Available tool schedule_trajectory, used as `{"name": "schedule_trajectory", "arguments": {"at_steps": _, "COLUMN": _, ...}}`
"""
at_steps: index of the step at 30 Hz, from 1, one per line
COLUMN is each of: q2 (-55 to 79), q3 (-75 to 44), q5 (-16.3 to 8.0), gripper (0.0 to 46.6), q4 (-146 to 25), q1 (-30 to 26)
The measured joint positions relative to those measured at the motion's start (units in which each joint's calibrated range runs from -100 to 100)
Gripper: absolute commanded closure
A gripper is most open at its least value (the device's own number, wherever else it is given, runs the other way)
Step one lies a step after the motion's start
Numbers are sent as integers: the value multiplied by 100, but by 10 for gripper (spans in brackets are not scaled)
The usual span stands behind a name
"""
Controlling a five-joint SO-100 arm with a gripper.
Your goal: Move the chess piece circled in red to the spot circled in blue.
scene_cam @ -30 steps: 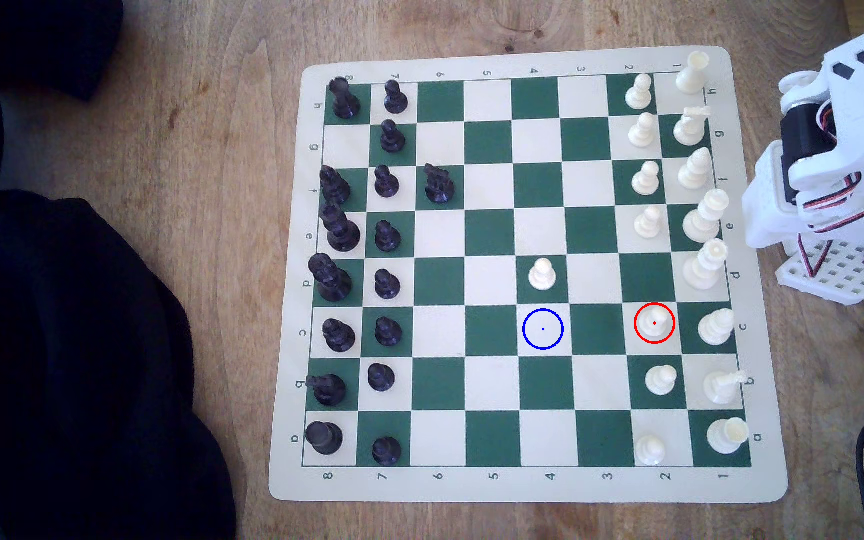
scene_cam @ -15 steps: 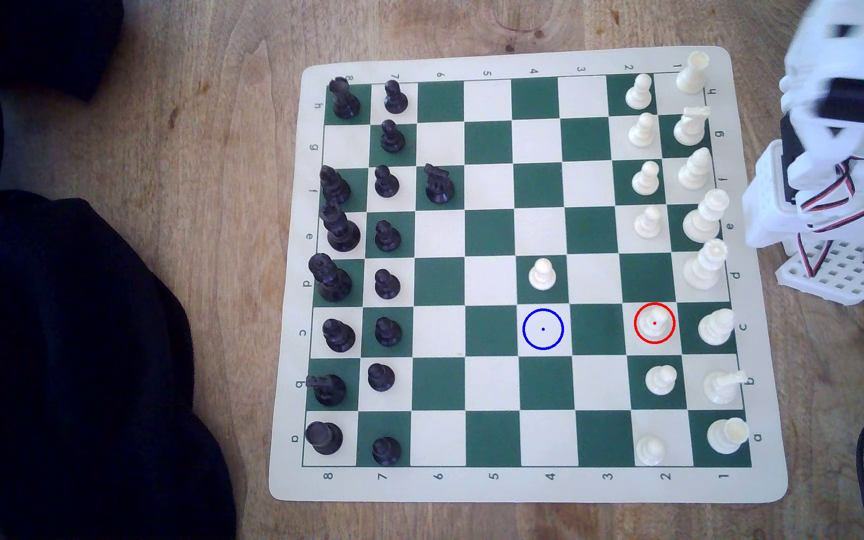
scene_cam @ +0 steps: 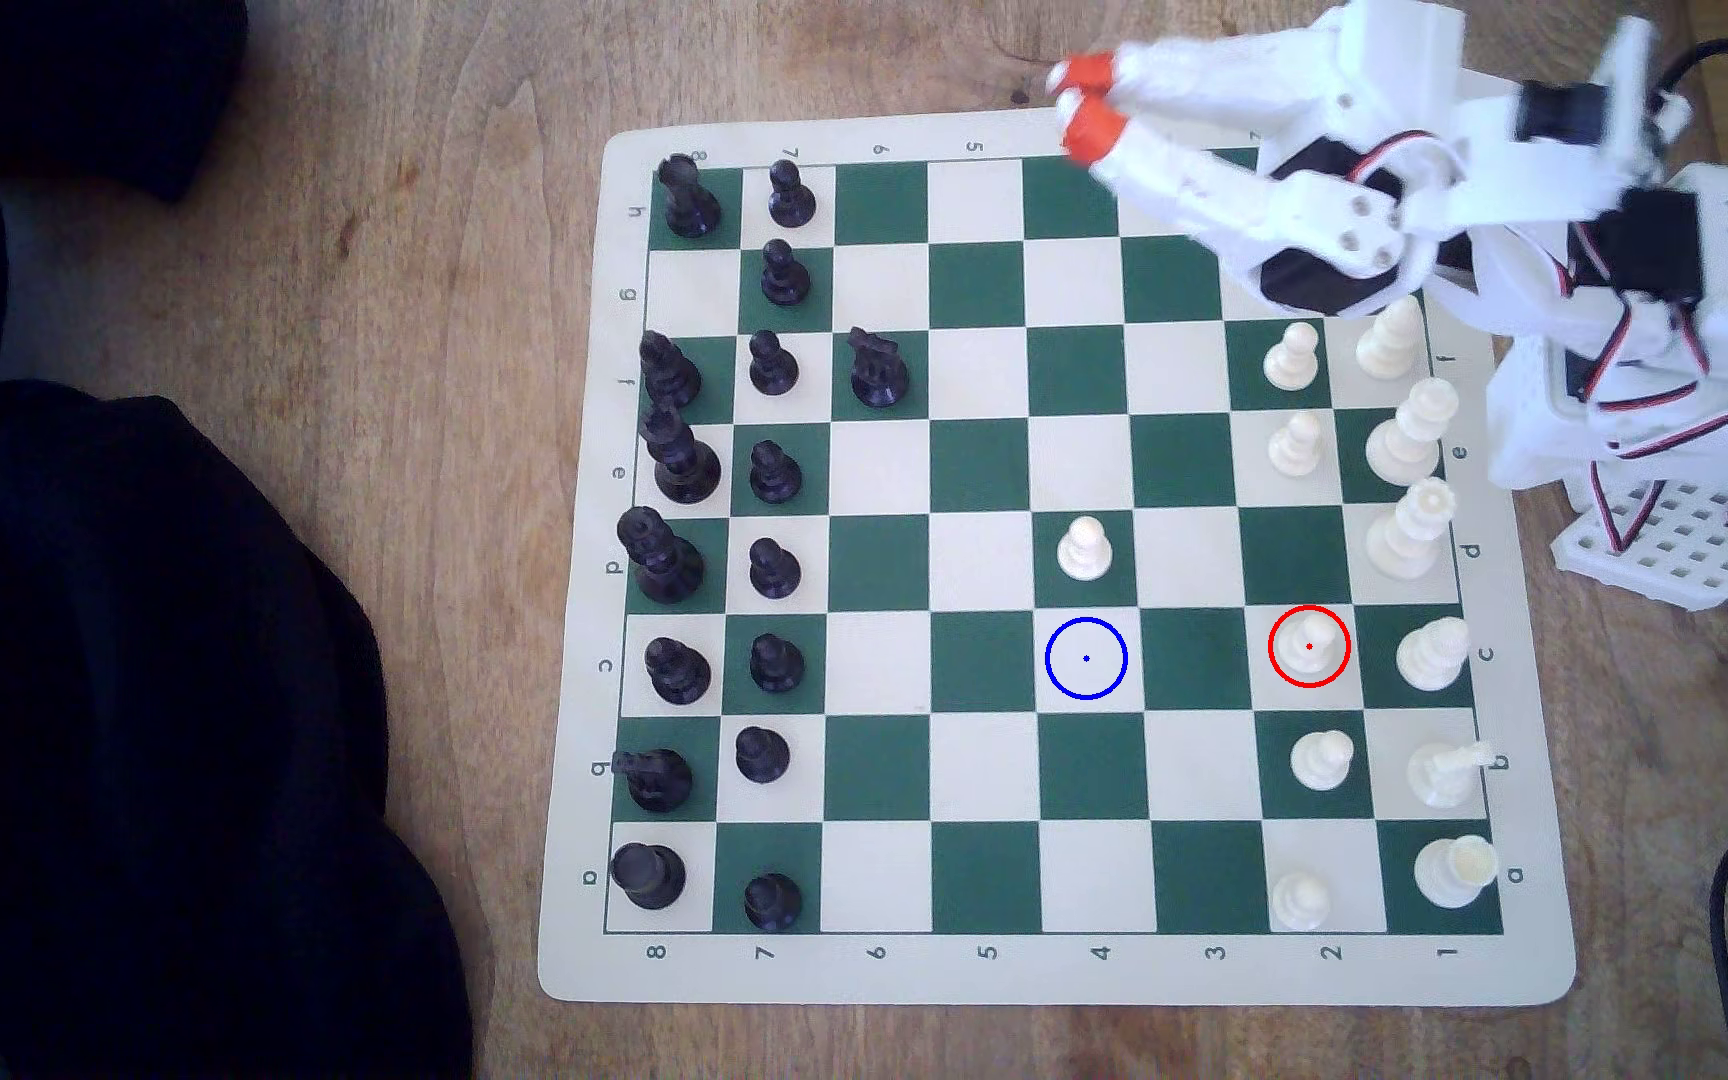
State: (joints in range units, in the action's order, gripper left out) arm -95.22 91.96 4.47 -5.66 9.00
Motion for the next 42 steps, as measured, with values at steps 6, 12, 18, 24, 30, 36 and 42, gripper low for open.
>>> {"name": "schedule_trajectory", "arguments": {"at_steps": 6, "q2": 0, "q3": -1193, "q5": -239, "gripper": 452, "q4": -2956, "q1": -302}}
{"name": "schedule_trajectory", "arguments": {"at_steps": 12, "q2": 436, "q3": -2540, "q5": -689, "gripper": 442, "q4": -5849, "q1": -1209}}
{"name": "schedule_trajectory", "arguments": {"at_steps": 18, "q2": 855, "q3": -3163, "q5": -1216, "gripper": 418, "q4": -7458, "q1": -2094}}
{"name": "schedule_trajectory", "arguments": {"at_steps": 24, "q2": 1156, "q3": -3163, "q5": -1245, "gripper": 370, "q4": -7873, "q1": -3060}}
{"name": "schedule_trajectory", "arguments": {"at_steps": 30, "q2": 2145, "q3": -2991, "q5": -1138, "gripper": 361, "q4": -7649, "q1": -3333}}
{"name": "schedule_trajectory", "arguments": {"at_steps": 36, "q2": 2782, "q3": -2793, "q5": -1055, "gripper": 362, "q4": -7371, "q1": -3267}}
{"name": "schedule_trajectory", "arguments": {"at_steps": 42, "q2": 3142, "q3": -2422, "q5": -1021, "gripper": 350, "q4": -7092, "q1": -3267}}
